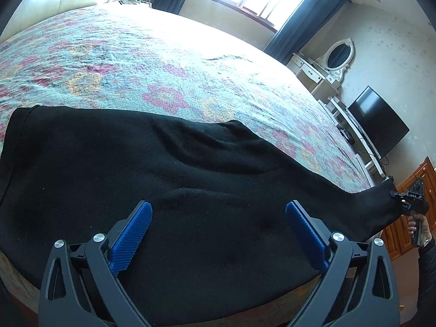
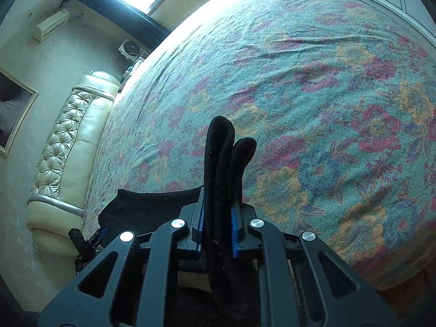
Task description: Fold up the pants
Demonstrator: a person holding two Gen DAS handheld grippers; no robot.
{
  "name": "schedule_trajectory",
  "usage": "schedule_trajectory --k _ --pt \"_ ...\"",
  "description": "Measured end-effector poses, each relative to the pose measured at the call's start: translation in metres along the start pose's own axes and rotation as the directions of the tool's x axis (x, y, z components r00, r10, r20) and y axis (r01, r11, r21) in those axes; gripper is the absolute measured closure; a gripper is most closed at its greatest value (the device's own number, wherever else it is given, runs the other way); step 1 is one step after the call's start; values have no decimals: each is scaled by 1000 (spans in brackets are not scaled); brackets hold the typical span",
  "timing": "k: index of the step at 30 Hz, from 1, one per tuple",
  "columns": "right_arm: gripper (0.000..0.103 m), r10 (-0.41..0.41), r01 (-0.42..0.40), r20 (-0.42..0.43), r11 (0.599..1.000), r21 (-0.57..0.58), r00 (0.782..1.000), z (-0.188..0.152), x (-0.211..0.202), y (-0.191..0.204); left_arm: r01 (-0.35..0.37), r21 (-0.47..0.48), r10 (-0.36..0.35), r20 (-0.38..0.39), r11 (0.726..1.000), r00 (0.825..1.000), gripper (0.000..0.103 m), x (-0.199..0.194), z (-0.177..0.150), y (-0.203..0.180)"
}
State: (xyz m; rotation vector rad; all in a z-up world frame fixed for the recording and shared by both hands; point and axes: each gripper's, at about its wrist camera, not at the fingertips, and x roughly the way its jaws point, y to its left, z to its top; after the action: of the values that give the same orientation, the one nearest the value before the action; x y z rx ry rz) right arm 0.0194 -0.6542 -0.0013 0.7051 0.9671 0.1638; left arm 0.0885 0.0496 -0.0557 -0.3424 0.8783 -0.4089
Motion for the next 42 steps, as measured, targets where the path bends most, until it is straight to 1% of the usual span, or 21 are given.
schedule_trajectory --k 6,9,12,16,19,22,25,29,35,39,42 --pt "89 -23 23 6 996 -85 1000 -2 -1 81 -6 8 6 -17 1000 1000 5 4 0 -4" --pt "89 -31 31 1 989 -143 1000 -5 6 127 27 4 -27 -18 1000 999 5 1 3 -7" --pt "89 -43 40 -10 981 -192 999 -10 20 168 44 6 -44 -19 999 999 5 -2 4 -11" --pt "89 -44 36 -33 972 -231 998 -20 42 211 40 31 -39 -22 999 999 5 -3 5 -16" --pt "89 -35 18 -61 967 -255 998 -28 64 238 51 36 -50 -22 998 999 5 -3 4 -17" --pt "89 -16 -9 -90 962 -272 996 -38 85 263 54 17 -53 -22 998 998 5 -5 2 -15" --pt "89 3 -37 -118 959 -280 993 -47 108 285 64 -15 -64 -17 998 998 5 -6 5 -11" --pt "89 -4 -43 -161 957 -288 987 -63 144 303 66 -33 -66 4 997 998 5 -12 8 -6" --pt "89 -48 -22 -226 955 -295 973 -86 201 312 68 -60 -67 26 996 997 5 -20 11 1" --pt "89 -104 24 -241 948 -316 965 -102 235 315 69 -72 -67 30 995 997 5 -22 12 3" --pt "89 -110 27 -263 953 -302 959 -112 257 315 72 -72 -70 29 995 997 5 -22 11 2"
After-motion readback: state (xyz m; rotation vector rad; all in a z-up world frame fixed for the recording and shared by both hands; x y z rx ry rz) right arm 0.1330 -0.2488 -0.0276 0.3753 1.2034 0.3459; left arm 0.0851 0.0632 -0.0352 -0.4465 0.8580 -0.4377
